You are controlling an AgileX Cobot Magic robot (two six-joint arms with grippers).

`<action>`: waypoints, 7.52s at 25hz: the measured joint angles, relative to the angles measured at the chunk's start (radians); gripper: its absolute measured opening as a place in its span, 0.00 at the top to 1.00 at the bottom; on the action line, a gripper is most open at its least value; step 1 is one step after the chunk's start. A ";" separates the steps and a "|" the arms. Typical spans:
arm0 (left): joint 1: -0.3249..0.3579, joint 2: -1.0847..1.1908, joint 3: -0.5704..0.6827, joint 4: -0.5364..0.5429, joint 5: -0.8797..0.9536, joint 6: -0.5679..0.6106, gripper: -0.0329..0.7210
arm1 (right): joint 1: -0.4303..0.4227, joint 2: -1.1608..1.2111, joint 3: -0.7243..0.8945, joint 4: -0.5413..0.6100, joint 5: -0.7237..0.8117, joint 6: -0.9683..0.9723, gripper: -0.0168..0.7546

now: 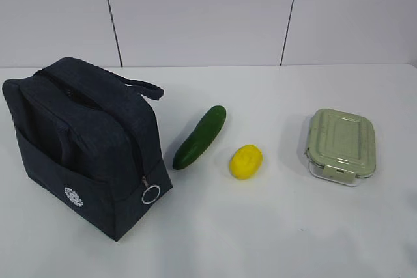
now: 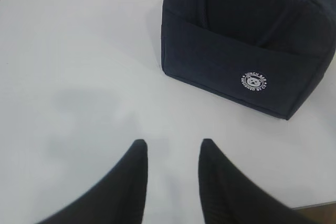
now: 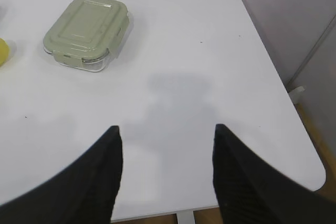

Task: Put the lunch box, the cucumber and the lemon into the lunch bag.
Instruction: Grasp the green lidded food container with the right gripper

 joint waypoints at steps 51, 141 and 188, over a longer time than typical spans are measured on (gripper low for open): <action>0.000 0.000 0.000 0.000 0.000 0.000 0.64 | -0.023 1.319 -0.575 0.828 -0.227 -0.379 0.28; 0.000 0.000 0.000 0.000 0.000 0.000 0.64 | -0.534 2.131 -0.502 1.518 0.013 -1.320 0.28; 0.000 0.000 0.000 0.000 0.000 0.000 0.64 | -0.473 2.198 -0.532 1.525 0.013 -1.316 0.28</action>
